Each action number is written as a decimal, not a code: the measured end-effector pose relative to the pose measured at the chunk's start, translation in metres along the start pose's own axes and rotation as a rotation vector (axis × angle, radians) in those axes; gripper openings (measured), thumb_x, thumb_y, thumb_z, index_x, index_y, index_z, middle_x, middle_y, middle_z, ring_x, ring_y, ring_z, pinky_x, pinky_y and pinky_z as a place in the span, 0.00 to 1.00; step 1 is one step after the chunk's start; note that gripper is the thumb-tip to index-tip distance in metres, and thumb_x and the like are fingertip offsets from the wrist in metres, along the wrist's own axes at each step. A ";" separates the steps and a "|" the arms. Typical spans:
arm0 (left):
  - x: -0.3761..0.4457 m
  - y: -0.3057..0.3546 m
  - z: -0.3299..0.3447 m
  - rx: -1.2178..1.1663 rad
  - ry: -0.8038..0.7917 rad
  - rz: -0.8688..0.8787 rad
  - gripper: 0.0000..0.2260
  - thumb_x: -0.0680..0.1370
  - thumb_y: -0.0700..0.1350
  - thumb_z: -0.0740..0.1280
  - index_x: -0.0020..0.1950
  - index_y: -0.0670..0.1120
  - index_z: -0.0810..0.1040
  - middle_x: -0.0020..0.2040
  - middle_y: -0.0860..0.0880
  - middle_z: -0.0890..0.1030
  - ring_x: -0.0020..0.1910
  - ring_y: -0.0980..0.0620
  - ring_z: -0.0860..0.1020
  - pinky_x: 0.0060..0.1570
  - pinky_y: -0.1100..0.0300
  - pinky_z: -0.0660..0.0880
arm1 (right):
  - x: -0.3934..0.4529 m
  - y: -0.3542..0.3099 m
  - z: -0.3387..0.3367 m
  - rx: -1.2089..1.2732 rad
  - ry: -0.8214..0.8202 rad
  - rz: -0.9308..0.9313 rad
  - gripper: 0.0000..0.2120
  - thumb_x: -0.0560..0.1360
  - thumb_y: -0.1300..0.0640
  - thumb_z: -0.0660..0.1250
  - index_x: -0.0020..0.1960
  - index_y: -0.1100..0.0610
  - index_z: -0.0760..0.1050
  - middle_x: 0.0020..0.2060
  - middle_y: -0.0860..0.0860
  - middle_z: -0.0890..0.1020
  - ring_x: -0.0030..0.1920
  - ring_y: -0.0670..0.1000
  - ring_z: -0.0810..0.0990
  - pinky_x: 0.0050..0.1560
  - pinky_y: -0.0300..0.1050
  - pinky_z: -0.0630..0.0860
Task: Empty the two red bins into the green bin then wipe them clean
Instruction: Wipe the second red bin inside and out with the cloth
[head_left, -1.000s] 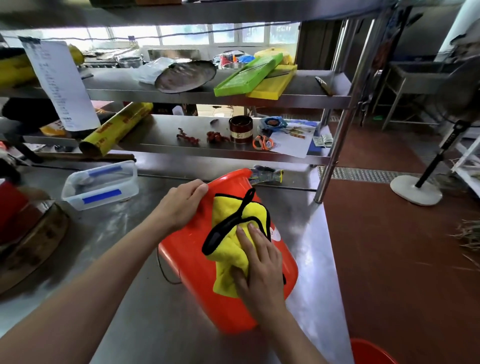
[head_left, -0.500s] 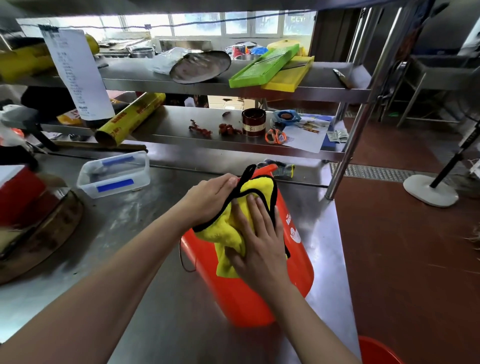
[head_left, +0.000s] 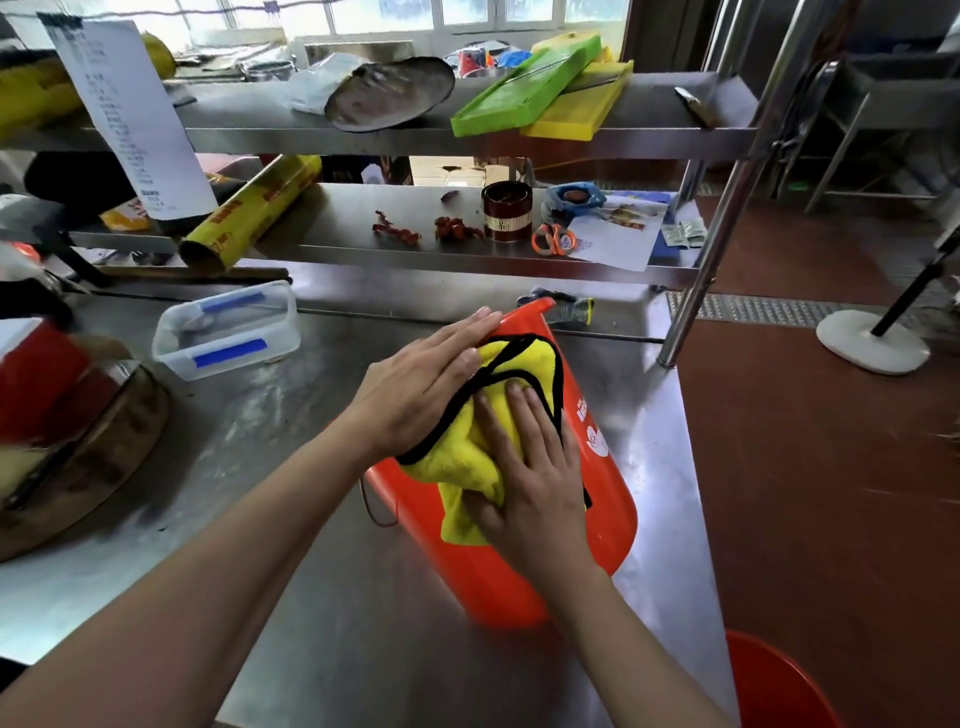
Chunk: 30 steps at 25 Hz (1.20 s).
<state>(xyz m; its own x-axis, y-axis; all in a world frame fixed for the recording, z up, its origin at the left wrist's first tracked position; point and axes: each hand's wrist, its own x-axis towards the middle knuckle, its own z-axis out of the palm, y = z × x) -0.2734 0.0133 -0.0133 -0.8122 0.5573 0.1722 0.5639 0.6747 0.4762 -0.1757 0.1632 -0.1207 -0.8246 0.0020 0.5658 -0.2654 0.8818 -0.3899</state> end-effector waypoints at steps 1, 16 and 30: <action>0.000 -0.001 0.000 -0.012 0.000 -0.008 0.21 0.84 0.61 0.46 0.77 0.72 0.54 0.77 0.73 0.57 0.76 0.61 0.65 0.68 0.44 0.70 | -0.008 0.003 0.001 0.007 0.006 0.008 0.39 0.72 0.42 0.67 0.80 0.49 0.60 0.81 0.52 0.58 0.81 0.53 0.54 0.76 0.65 0.57; -0.015 -0.003 -0.002 -0.125 0.054 -0.126 0.20 0.82 0.63 0.50 0.74 0.75 0.59 0.75 0.70 0.65 0.75 0.58 0.67 0.70 0.39 0.67 | -0.118 0.042 0.001 0.053 -0.036 0.152 0.39 0.72 0.42 0.64 0.81 0.47 0.57 0.81 0.52 0.58 0.80 0.57 0.57 0.67 0.67 0.68; -0.022 0.000 0.004 -0.162 0.085 -0.046 0.20 0.84 0.61 0.47 0.76 0.71 0.62 0.73 0.68 0.69 0.74 0.61 0.68 0.70 0.40 0.68 | 0.005 -0.015 0.002 0.000 -0.045 0.004 0.38 0.75 0.43 0.66 0.82 0.48 0.56 0.82 0.52 0.55 0.82 0.52 0.49 0.76 0.64 0.56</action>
<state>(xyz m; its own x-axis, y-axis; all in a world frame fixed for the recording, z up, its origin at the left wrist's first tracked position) -0.2547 0.0029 -0.0204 -0.8503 0.4801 0.2158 0.4999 0.6083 0.6165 -0.1771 0.1496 -0.1134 -0.8473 -0.0152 0.5310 -0.2619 0.8816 -0.3927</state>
